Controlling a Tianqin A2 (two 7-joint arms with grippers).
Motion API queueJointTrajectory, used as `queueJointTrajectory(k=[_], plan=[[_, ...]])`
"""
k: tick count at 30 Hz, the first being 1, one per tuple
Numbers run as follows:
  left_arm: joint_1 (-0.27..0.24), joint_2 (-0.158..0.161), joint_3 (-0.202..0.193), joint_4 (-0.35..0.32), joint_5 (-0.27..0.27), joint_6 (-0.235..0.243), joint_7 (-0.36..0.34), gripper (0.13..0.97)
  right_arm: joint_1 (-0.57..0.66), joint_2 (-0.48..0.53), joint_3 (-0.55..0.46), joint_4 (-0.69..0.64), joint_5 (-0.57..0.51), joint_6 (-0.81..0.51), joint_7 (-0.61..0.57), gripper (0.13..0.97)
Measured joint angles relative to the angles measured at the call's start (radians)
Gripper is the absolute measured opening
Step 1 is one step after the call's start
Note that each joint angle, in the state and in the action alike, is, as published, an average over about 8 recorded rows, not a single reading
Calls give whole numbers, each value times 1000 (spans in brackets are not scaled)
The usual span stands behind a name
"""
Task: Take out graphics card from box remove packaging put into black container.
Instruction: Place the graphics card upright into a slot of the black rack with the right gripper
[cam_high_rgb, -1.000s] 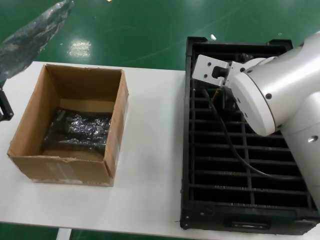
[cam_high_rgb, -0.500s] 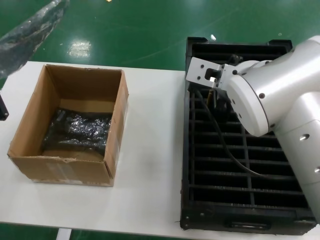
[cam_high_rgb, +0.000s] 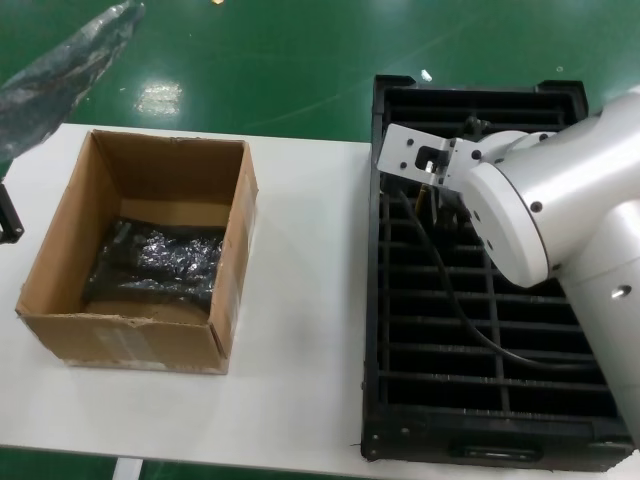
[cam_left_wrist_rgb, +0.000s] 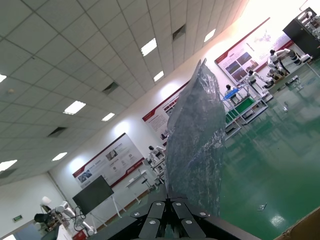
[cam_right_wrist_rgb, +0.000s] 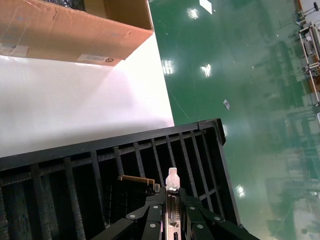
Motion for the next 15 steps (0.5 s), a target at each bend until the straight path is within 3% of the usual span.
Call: queueJointTrajectory(k=[15], plan=[[3,1,0,-2,3,-3,3,140,-37,3,8,16,-43,67,-20,174]])
